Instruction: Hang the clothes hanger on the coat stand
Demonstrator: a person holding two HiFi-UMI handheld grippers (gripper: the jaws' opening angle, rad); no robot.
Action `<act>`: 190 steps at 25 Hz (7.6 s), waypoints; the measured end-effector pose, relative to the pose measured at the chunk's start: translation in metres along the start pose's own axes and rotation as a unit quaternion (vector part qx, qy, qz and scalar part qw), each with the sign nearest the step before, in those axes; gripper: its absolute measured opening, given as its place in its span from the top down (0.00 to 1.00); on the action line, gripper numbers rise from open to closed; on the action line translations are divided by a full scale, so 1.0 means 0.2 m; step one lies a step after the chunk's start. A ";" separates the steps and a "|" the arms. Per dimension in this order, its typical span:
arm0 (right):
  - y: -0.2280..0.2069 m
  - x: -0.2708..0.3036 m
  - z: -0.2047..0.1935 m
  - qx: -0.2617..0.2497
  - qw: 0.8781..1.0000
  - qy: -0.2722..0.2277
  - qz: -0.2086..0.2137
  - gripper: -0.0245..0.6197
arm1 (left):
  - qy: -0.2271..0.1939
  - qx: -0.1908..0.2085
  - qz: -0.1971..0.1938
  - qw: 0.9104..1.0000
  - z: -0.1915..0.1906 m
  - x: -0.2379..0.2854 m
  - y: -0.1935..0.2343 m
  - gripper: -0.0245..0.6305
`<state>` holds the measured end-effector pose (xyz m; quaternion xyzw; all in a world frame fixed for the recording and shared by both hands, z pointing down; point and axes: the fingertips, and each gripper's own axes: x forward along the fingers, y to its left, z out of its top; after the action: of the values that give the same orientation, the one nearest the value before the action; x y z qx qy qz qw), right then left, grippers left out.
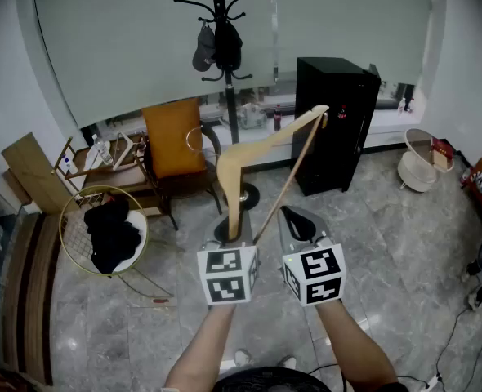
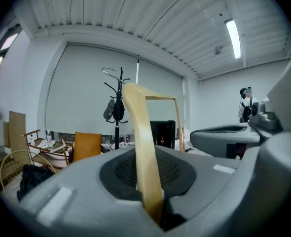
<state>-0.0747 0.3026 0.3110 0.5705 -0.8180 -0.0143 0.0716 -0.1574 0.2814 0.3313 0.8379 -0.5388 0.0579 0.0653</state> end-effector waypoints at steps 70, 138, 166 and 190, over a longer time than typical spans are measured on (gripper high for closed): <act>-0.87 0.94 -0.22 0.022 0.998 0.022 0.058 0.96 | 0.045 0.024 0.039 0.998 0.02 1.28 -0.03 0.90; -1.30 2.61 -0.14 0.022 0.999 0.035 0.022 0.96 | 0.055 0.026 0.012 0.998 0.17 2.72 0.82 0.90; -1.76 2.90 -0.21 0.040 0.993 0.016 0.106 0.96 | 0.098 0.048 0.086 0.990 0.11 3.18 0.66 0.90; -1.77 3.22 -0.20 0.024 0.992 0.009 0.123 0.96 | 0.095 0.052 0.086 0.990 0.07 3.42 0.79 0.90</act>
<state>0.0412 -0.4214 0.3792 0.4669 -0.8816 0.0197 0.0665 -0.0180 -0.3984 0.4399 0.7811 -0.5967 0.1710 0.0671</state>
